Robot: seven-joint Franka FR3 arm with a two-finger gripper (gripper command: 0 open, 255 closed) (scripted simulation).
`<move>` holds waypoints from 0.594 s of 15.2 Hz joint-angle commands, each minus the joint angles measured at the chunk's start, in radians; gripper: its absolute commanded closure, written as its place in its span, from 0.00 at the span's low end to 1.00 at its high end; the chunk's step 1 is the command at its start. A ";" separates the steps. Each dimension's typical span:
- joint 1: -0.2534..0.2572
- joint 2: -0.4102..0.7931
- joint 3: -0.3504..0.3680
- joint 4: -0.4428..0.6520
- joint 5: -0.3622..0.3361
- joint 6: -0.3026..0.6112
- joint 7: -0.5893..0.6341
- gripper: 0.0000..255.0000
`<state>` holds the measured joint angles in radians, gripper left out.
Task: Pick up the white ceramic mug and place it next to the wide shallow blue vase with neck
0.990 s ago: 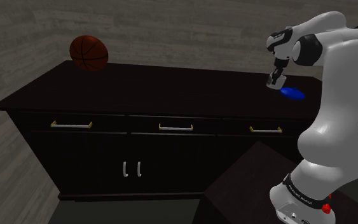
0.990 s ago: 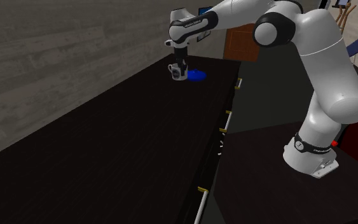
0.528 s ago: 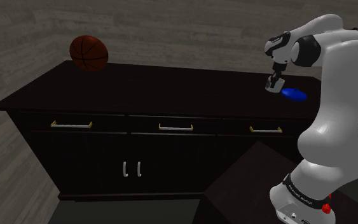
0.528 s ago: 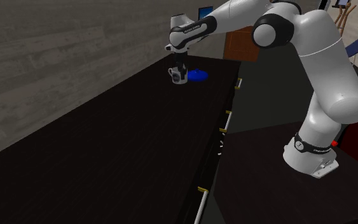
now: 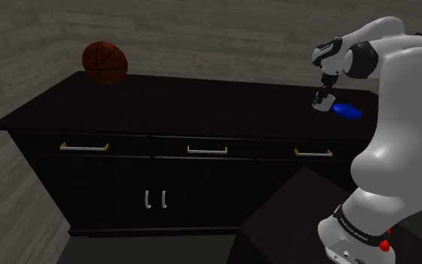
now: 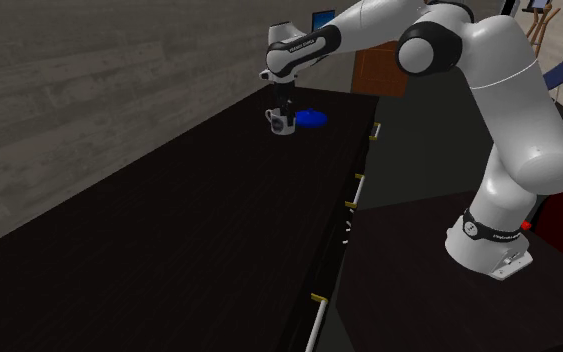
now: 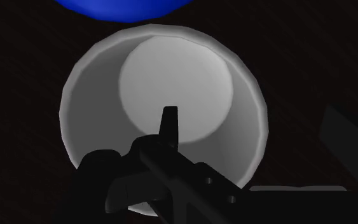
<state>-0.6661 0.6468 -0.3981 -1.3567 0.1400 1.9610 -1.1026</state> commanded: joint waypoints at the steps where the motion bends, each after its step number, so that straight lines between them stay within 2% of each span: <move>1: 0.000 0.000 0.000 0.000 0.000 0.000 0.000 0.00; 2: 0.000 0.000 0.000 0.000 0.000 0.000 0.000 0.00; 6: 0.002 -0.027 -0.006 0.085 -0.011 -0.111 0.008 0.00; 9: 0.002 -0.027 -0.006 0.085 -0.011 -0.111 0.008 0.00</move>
<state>-0.6647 0.6195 -0.4045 -1.2735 0.1293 1.8529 -1.0951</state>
